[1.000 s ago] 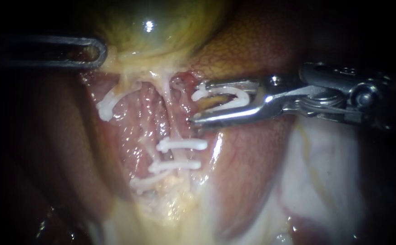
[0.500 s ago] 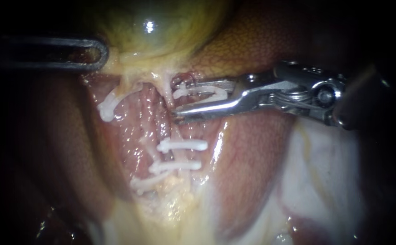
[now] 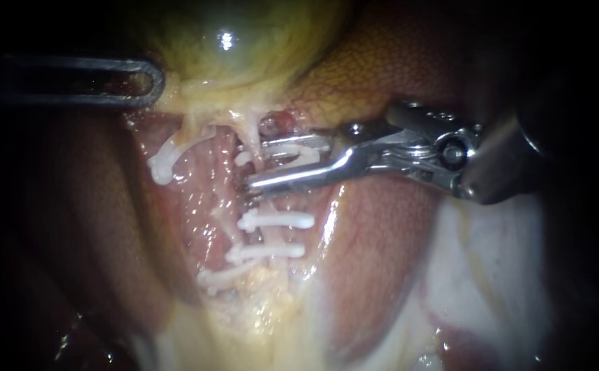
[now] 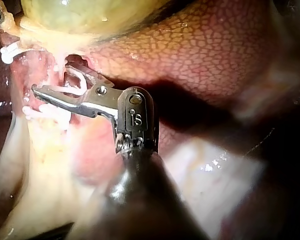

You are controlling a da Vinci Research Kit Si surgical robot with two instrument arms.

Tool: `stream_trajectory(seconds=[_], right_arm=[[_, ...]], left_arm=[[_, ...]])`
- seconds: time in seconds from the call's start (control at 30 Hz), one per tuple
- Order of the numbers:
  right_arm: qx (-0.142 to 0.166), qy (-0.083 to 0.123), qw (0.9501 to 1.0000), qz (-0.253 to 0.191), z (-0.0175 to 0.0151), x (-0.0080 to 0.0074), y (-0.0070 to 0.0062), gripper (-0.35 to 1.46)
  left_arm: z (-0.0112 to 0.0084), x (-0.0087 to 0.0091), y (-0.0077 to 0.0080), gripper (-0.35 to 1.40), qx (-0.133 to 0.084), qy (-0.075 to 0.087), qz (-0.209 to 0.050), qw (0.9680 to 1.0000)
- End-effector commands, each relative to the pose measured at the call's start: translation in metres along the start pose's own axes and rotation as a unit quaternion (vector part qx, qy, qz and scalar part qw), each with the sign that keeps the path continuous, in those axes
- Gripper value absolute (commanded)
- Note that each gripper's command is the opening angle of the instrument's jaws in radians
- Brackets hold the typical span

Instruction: Clipping third clip right tube

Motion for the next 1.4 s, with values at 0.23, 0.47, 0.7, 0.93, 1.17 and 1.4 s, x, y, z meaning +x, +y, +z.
stream_trajectory(seconds=[0.23,0.47,0.7,0.93,1.17,1.4], right_arm=[[0.013,0.024,0.9996,-0.002,0.0006,0.0001,-0.0001,0.43],[0.014,0.026,0.9996,0.000,0.0013,0.0005,-0.0004,0.39],[0.014,0.029,0.9995,0.005,0.0021,0.0016,-0.0017,0.36],[0.004,0.038,0.9992,0.010,0.0022,0.0029,-0.0028,0.35],[0.003,0.038,0.9992,0.011,0.0021,0.0031,-0.0026,0.20],[0.003,0.037,0.9992,0.011,0.0019,0.0032,-0.0024,-0.01]], left_arm=[[0.0002,0.0000,0.0000,-0.35,-0.001,0.000,0.000,1.0000],[0.0003,0.0000,-0.0001,-0.35,-0.001,0.000,0.000,1.0000],[0.0003,0.0000,-0.0001,-0.35,-0.001,0.000,0.000,1.0000],[0.0003,0.0000,-0.0001,-0.35,-0.001,0.000,0.000,1.0000],[0.0003,0.0000,-0.0001,-0.35,-0.001,-0.001,0.000,1.0000],[0.0004,0.0000,-0.0001,-0.35,-0.002,-0.001,0.000,1.0000]])
